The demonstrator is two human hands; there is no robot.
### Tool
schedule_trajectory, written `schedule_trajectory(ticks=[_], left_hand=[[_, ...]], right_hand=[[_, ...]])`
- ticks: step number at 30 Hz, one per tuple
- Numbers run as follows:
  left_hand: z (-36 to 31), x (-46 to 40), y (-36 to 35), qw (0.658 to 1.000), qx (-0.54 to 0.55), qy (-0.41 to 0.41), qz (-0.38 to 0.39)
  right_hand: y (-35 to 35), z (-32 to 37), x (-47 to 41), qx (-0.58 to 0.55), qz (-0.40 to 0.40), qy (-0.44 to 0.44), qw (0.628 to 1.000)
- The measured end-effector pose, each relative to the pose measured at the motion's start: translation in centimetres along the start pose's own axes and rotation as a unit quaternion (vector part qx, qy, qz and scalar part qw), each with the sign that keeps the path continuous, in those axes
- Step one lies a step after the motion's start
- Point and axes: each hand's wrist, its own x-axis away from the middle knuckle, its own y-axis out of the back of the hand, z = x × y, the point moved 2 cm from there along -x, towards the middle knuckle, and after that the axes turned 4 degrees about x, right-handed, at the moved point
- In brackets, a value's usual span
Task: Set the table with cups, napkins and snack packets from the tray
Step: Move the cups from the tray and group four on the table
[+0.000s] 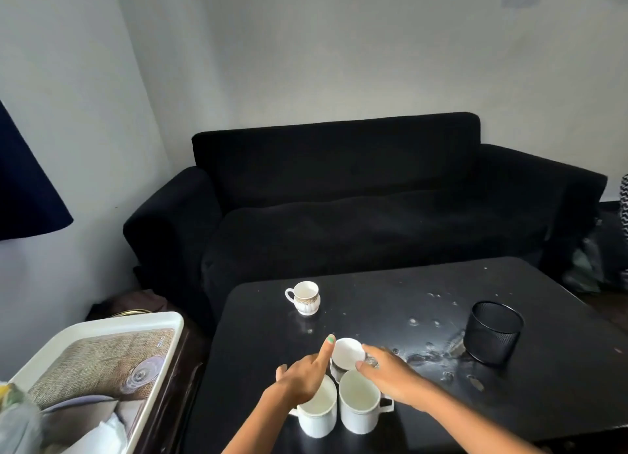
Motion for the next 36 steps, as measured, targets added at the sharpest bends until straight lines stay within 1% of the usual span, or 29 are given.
schedule_trajectory(ticks=[1,4,11,17,21,24,30,33,36], left_hand=[[-0.3,0.1,-0.1,1.0,-0.011,0.002,0.001],[-0.8,0.1,-0.4,1.0,0.001,0.009,0.012],[-1.4,-0.7,-0.4,0.999,0.039,0.014,-0.002],[-1.5,-1.1,-0.2,0.996,0.084,0.008,0.002],[-1.7,-1.3,-0.1,0.995,0.098,0.002,-0.002],[-2.0,-1.3,0.0,0.995,0.103,-0.005,-0.007],[-2.5,-2.1,0.3,0.995,0.098,-0.007,-0.009],[-2.8,-2.5,0.2,0.994,0.113,-0.008,-0.001],[-3.0,-3.1,0.1,0.992,0.129,-0.016,0.007]], right_hand=[[-0.1,0.1,0.1,0.002,0.001,0.0,1.0],[-0.2,0.3,0.0,0.008,-0.003,-0.002,1.0],[-0.5,0.2,-0.9,-0.011,-0.03,0.0,0.999],[-1.2,-0.1,-1.9,-0.002,-0.097,-0.024,0.995],[-1.3,-0.1,-2.6,0.033,-0.142,-0.051,0.988],[-1.1,0.0,-3.2,0.036,-0.174,-0.061,0.982],[-0.6,-0.2,-4.5,0.043,-0.184,-0.035,0.981],[-0.5,-0.5,-5.3,0.043,-0.182,-0.027,0.982],[-0.4,-0.9,-6.2,-0.004,-0.196,-0.043,0.98]])
